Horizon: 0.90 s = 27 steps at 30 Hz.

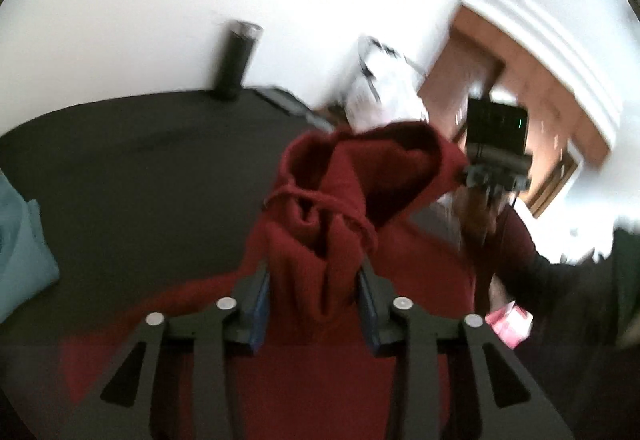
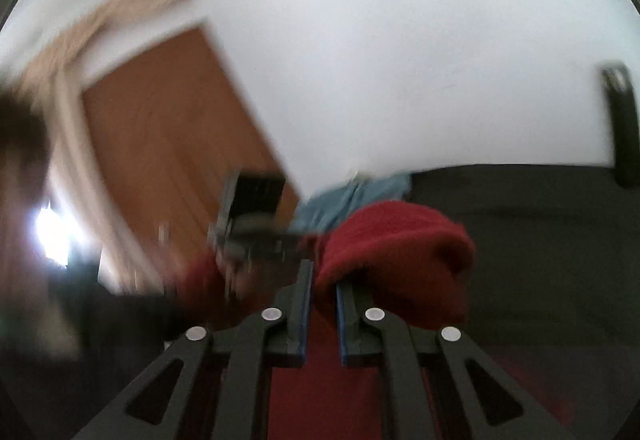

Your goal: Fold clothes

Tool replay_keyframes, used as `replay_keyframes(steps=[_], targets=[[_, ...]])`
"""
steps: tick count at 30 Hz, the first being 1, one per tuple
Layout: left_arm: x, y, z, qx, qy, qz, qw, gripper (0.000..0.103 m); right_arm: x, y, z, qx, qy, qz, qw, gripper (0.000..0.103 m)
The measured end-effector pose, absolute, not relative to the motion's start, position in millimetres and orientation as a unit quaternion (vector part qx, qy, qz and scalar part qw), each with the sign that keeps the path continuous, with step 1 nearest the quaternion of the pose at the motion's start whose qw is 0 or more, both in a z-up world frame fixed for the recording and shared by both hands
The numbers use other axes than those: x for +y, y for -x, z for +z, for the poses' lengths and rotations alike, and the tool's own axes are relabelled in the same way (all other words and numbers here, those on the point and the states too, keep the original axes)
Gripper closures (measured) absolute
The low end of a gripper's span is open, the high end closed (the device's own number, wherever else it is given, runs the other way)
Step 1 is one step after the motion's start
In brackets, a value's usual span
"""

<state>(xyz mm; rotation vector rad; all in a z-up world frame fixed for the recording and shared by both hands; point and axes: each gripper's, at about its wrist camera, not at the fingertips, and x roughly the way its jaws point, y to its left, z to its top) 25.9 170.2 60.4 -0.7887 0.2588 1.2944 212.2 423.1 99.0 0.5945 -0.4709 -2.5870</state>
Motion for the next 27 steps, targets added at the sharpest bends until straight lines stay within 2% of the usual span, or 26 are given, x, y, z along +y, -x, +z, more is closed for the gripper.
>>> replay_keyframes(steps=[3, 4, 6, 7, 8, 12, 18, 24, 27], targets=[[158.4, -36.7, 43.1, 0.149, 0.367, 0.580, 0.711, 0.054, 397.8, -233.5, 82.9, -0.127, -0.269, -0.934, 0.197, 0.091], [157.9, -39.5, 37.5, 0.156, 0.374, 0.579, 0.708, 0.054, 396.7, -235.7, 73.3, -0.131, -0.291, -0.931, 0.177, 0.087], [157.5, -45.2, 26.5, 0.169, 0.387, 0.575, 0.701, 0.054, 392.9, -230.2, 56.4, -0.135, -0.326, -0.925, 0.142, 0.070], [159.6, -48.6, 21.9, 0.173, 0.390, 0.575, 0.698, 0.054, 392.7, -228.0, 49.9, -0.139, -0.337, -0.922, 0.130, 0.043], [162.1, -51.9, 17.4, 0.178, 0.393, 0.575, 0.695, 0.054, 395.5, -230.1, 45.7, -0.146, -0.342, -0.920, 0.124, 0.022], [176.9, -65.4, 3.3, 0.193, 0.405, 0.579, 0.681, 0.052, 404.9, -237.1, 40.1, -0.162, -0.352, -0.916, 0.108, 0.020], [176.5, -56.6, -8.3, 0.171, 0.427, 0.584, 0.669, 0.038, 420.0, -260.1, 59.7, -0.150, -0.342, -0.925, 0.071, 0.020], [176.8, -45.8, -18.7, 0.139, 0.448, 0.584, 0.662, 0.037, 429.6, -239.9, 89.2, -0.138, -0.312, -0.940, 0.002, 0.020], [175.2, -43.2, -20.4, 0.123, 0.451, 0.584, 0.663, 0.037, 426.6, -210.4, 88.9, -0.099, -0.339, -0.934, -0.049, 0.020]])
